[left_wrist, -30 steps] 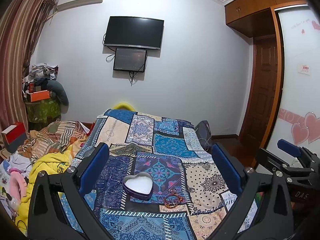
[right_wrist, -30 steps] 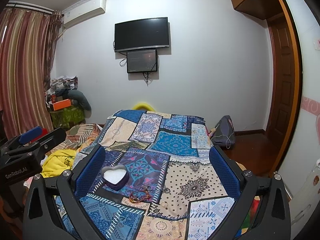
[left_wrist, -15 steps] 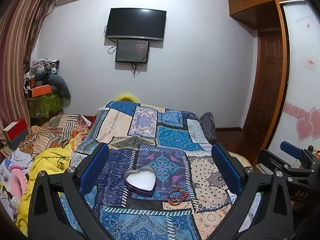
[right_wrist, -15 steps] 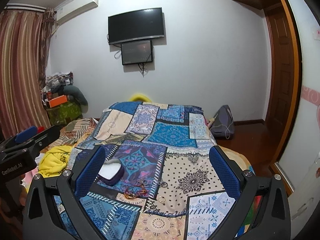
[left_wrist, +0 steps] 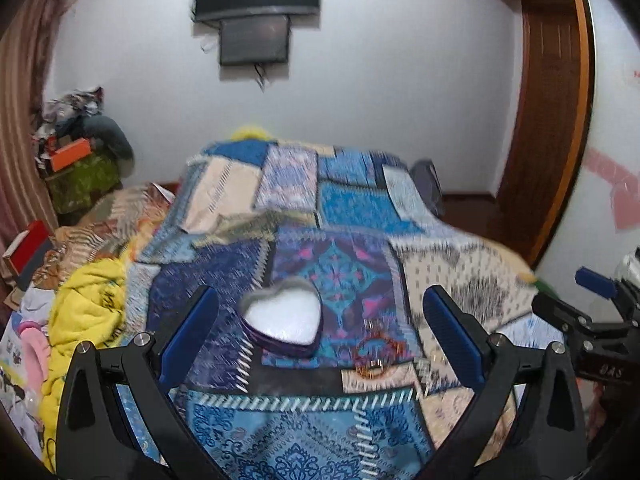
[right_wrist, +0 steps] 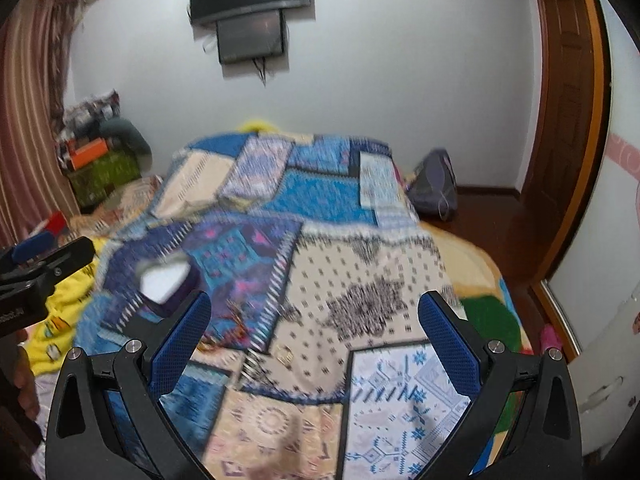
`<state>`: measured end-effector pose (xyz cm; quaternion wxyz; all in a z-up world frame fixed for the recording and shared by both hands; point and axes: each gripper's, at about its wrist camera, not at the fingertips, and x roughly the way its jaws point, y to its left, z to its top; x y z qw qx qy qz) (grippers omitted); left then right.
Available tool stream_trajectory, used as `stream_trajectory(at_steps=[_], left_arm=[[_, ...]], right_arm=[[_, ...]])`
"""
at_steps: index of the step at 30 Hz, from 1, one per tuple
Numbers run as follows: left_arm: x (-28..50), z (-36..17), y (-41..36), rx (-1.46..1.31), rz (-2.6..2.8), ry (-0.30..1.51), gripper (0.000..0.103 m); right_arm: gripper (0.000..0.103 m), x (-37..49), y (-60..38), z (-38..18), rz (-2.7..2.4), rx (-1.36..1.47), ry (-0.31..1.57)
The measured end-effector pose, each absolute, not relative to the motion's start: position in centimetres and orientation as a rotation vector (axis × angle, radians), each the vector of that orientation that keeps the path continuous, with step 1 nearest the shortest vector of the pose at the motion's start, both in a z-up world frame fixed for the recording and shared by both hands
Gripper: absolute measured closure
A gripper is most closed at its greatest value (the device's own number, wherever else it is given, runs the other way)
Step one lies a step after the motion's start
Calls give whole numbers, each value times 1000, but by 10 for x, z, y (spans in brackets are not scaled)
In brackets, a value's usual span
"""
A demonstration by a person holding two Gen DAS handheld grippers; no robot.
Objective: Organize jewelry
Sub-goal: 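Grasp the red-gold beaded bracelet with the left tool while the right tool grasps a gold ring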
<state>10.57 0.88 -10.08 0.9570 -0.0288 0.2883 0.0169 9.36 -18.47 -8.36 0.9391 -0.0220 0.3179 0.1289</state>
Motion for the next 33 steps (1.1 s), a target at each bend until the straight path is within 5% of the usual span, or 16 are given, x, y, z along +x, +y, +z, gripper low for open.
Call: stream_trajectory(at_steps=[9, 14, 24, 33], left_arm=[[137, -174, -10, 5, -46, 822, 0], [143, -196, -12, 1, -90, 892, 1], [162, -219, -14, -67, -223, 981, 46], [171, -229, -19, -77, -299, 992, 60]], right_arm=[[1, 115, -183, -141, 305, -95, 835], [18, 123, -177, -159, 369, -99, 895], [52, 142, -158, -177, 494, -121, 948], [61, 147, -152, -192, 531, -116, 986]])
